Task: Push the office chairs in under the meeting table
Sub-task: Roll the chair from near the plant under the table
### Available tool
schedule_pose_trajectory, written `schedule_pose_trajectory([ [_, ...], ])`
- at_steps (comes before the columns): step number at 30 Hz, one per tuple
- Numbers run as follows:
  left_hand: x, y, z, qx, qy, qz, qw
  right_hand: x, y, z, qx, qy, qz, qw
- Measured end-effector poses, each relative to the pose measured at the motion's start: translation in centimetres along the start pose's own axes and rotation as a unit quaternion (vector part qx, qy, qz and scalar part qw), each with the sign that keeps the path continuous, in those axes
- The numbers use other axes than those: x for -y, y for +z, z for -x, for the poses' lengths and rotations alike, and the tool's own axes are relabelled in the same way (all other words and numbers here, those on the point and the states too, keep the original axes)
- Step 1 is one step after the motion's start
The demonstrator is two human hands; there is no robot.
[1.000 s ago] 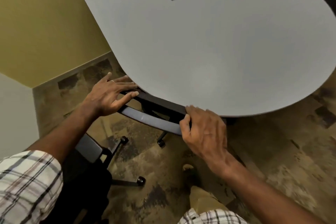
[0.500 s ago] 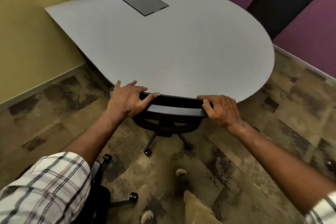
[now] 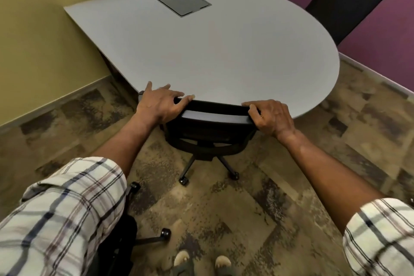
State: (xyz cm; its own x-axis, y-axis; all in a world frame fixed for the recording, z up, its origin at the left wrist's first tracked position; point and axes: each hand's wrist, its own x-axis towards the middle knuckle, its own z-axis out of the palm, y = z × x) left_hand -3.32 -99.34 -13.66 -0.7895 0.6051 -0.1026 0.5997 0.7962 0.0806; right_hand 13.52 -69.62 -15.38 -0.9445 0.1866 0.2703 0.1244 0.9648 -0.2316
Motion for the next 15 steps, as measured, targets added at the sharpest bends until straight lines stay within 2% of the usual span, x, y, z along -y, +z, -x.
schedule_pose_trajectory([
  [3, -0.4, -0.2, 1.3, 0.012, -0.019, -0.016, 1.0, 0.6, 0.3, 1.0, -0.01, -0.005, 0.02, 1.0],
  [7, -3.0, -1.0, 5.4, -0.023, -0.083, -0.023, 0.996, 1.3, -0.2, 2.9, 0.0, 0.019, -0.001, 1.0],
  [12, -6.0, -0.7, 11.9, -0.045, -0.095, 0.005, 0.994, 1.5, -0.7, 5.3, 0.033, 0.048, 0.006, 0.998],
  [15, -7.3, -0.3, 15.9, -0.061, -0.112, -0.001, 0.992, 2.5, -1.5, 6.6, 0.022, 0.056, -0.017, 0.998],
])
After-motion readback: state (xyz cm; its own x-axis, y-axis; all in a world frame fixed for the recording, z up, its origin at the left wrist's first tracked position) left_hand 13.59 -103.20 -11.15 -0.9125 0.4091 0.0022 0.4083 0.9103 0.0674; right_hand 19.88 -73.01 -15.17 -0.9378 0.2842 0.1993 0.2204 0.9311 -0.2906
